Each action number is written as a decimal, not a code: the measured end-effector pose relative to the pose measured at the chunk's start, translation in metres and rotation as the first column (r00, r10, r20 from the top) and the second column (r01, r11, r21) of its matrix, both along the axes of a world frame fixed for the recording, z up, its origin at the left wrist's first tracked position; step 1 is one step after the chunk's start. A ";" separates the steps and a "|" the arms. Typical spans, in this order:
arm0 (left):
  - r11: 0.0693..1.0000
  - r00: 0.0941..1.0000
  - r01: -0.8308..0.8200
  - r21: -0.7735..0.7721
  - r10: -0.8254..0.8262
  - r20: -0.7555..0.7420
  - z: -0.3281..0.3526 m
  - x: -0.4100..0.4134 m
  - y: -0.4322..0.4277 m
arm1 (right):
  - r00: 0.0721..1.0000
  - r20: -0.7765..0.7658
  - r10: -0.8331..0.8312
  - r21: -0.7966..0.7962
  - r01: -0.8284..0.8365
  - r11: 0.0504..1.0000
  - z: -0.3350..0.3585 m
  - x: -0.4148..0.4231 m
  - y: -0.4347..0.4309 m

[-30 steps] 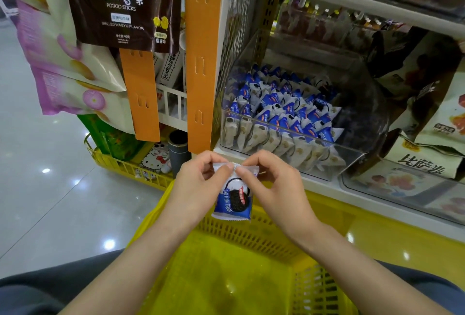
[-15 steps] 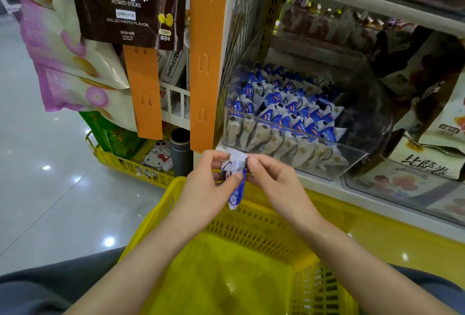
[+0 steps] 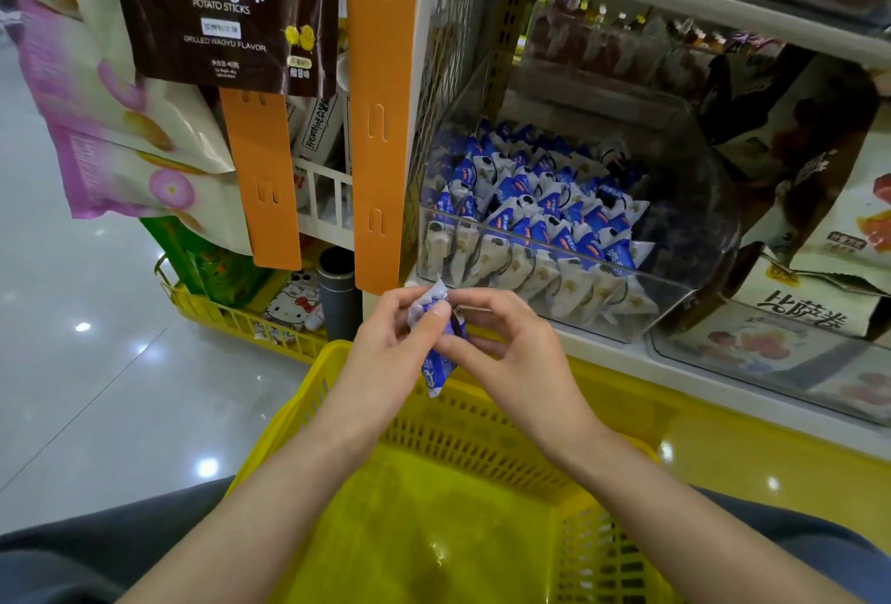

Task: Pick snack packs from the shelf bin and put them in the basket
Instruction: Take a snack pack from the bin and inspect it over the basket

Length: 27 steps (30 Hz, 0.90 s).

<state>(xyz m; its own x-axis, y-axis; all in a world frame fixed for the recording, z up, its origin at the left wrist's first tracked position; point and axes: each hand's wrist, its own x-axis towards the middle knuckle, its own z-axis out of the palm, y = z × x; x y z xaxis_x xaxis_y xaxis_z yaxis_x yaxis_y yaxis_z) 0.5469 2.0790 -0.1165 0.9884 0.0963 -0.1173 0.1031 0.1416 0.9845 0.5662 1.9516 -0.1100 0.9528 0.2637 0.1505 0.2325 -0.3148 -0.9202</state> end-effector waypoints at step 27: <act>0.967 0.998 -0.034 0.252 0.019 0.061 -0.001 0.001 -0.001 | 0.996 0.070 0.052 -0.376 -0.022 0.926 -0.004 0.001 -0.001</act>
